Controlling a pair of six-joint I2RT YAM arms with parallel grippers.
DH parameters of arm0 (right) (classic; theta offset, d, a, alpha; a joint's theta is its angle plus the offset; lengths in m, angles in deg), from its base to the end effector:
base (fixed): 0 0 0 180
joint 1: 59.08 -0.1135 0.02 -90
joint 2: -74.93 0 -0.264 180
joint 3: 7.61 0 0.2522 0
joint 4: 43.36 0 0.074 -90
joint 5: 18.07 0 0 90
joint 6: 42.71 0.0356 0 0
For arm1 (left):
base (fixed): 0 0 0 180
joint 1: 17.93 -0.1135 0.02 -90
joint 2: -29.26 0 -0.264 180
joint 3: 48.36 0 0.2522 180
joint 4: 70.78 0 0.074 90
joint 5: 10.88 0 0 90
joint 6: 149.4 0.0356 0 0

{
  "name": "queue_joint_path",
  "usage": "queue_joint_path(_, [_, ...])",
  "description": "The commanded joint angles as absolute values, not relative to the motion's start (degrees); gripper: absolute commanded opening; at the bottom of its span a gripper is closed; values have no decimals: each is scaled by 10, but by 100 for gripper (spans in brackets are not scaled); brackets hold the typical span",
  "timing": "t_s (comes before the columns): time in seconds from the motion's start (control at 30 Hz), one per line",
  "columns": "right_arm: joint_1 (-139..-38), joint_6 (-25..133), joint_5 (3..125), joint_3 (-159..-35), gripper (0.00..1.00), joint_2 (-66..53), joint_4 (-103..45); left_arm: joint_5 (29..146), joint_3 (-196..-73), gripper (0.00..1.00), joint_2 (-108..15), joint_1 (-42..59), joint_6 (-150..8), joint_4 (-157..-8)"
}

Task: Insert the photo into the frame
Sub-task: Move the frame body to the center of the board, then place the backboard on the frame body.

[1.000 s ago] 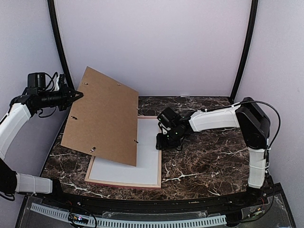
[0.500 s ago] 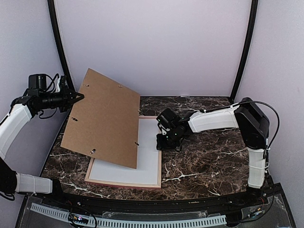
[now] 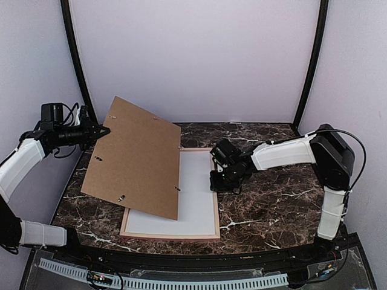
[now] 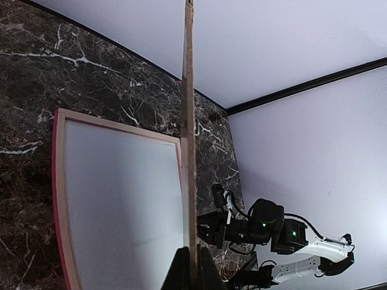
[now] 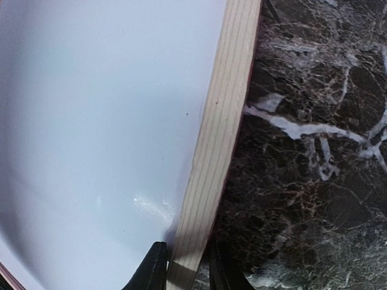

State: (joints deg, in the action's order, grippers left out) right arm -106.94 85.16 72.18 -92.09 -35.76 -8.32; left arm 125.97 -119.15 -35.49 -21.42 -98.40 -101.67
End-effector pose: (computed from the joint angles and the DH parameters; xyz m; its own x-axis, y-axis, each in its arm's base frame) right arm 0.2633 0.2908 0.1530 -0.9187 -0.1004 -0.3820 -0.2231 0.9299 0.2922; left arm 0.2485 -0.0109 0.3375 -0.7156 -0.4748 -0.5122 0.2172 0.5457 -0.8093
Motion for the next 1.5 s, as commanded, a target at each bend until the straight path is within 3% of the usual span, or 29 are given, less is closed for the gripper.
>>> queue_joint_path(0.0, [-1059,870,748,-885,24,-327,-73,1282,-1170,0,-331,-197,-1022,-945])
queue_joint_path(0.43, [-1040,899,752,-802,22,-249,-77,1210,-1091,0,-327,-83,-1137,-799])
queue_joint_path(0.67, [-1023,891,737,-802,42,-211,-63,1133,-1047,0,-316,-16,-1176,-760])
queue_joint_path(0.8, [-1001,870,737,-818,47,-174,-45,1108,-1014,0,-327,19,-1203,-712])
queue_joint_path(1.47, [-922,816,708,-794,48,-135,-36,1045,-990,0,-447,98,-1275,-556])
